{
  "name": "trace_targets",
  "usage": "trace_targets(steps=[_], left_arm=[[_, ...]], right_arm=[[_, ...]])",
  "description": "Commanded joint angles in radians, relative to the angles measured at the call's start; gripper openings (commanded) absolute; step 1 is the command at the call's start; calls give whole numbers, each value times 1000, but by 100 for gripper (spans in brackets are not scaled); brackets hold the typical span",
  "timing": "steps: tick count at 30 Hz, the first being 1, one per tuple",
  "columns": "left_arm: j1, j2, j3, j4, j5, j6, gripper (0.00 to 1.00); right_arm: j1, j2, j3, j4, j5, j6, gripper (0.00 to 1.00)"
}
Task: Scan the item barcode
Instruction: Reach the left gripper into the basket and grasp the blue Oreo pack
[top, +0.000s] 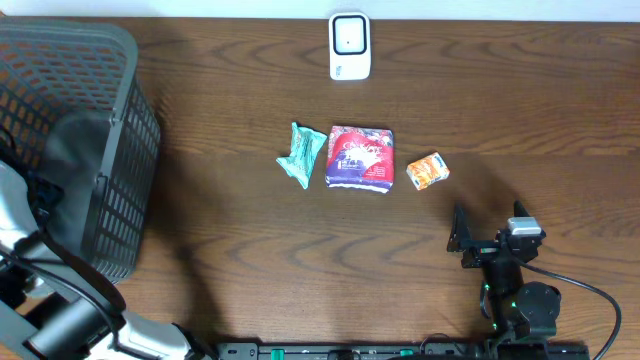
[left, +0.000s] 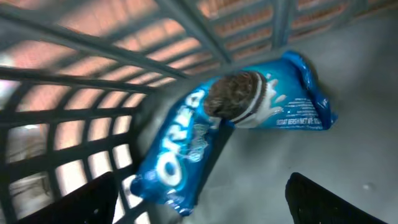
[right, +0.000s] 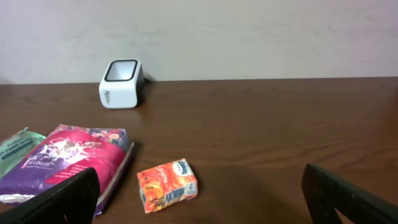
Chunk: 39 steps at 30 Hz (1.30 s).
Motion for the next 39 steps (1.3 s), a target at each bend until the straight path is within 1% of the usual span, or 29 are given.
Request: trace_targets(steps=[1, 4, 7, 11, 17, 22, 24, 26, 31, 32, 33, 34, 36, 37, 39], left_arm=[[8, 32, -5, 18, 71, 40, 86], [8, 48, -27, 61, 103, 76, 86], [8, 59, -45, 103, 105, 84, 86], [17, 71, -46, 145, 105, 156, 86], [51, 76, -46, 177, 109, 162, 85], [69, 109, -51, 188, 192, 163, 72], [68, 136, -51, 188, 203, 163, 66], [68, 163, -51, 185, 204, 163, 64], [68, 224, -51, 188, 203, 163, 63], [68, 227, -51, 188, 203, 163, 62], [68, 227, -51, 188, 203, 163, 52], [68, 224, -50, 188, 211, 163, 40], [68, 212, -48, 188, 242, 162, 12], [68, 203, -46, 188, 275, 162, 8], [67, 174, -40, 187, 351, 161, 8]], right_arm=[[6, -2, -2, -4, 9, 13, 99], [6, -2, -2, -4, 9, 13, 99], [6, -2, -2, -5, 9, 13, 99], [6, -2, -2, -5, 9, 13, 99], [6, -2, -2, -4, 9, 13, 99], [6, -2, -2, -5, 9, 13, 99], [6, -2, -2, -4, 9, 13, 99], [6, -2, -2, -4, 9, 13, 99], [6, -2, -2, -4, 9, 13, 99], [6, -2, -2, -4, 9, 13, 99], [6, -2, -2, -4, 9, 13, 99], [6, -2, -2, -4, 9, 13, 99], [6, -2, -2, -4, 9, 13, 99], [6, -2, -2, -4, 9, 13, 99], [6, -2, -2, -4, 9, 13, 99]])
